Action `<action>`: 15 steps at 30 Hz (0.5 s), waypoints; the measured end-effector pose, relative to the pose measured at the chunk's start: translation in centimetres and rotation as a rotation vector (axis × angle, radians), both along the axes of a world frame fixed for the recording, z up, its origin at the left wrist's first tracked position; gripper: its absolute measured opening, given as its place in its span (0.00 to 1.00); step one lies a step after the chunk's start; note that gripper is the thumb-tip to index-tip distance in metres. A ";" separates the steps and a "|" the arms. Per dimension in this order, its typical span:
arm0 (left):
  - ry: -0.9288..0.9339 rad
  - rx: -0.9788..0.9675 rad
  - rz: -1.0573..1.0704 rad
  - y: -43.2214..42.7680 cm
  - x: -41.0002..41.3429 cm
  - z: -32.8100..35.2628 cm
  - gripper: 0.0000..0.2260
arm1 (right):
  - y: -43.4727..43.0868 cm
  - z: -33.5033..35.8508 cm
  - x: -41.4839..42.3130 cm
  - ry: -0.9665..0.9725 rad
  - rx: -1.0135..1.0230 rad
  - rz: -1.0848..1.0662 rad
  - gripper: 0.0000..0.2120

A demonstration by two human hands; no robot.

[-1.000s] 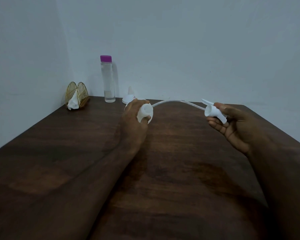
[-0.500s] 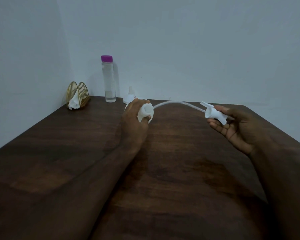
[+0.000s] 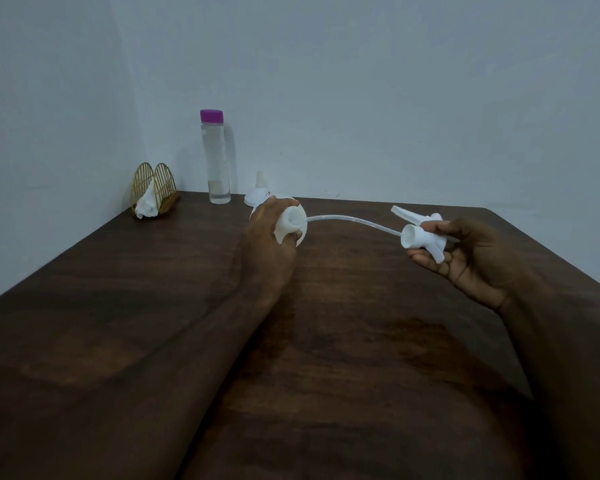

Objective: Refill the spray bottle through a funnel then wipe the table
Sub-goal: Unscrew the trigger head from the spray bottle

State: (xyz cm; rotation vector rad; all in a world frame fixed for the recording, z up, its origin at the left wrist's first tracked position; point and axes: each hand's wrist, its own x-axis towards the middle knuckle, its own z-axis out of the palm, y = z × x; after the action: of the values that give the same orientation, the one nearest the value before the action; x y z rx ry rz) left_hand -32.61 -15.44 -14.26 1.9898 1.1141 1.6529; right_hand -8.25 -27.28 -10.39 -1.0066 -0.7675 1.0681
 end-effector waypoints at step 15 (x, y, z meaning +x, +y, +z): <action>0.001 0.007 -0.007 0.1 0.0 -0.1 0.22 | -0.3 0.2 0.0 -0.012 0.088 0.029 0.10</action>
State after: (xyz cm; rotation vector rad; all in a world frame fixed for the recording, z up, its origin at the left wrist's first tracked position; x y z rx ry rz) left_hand -32.62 -15.36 -14.36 1.9967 1.1023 1.6552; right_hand -8.26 -27.59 -10.16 -0.9302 -0.8335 1.0453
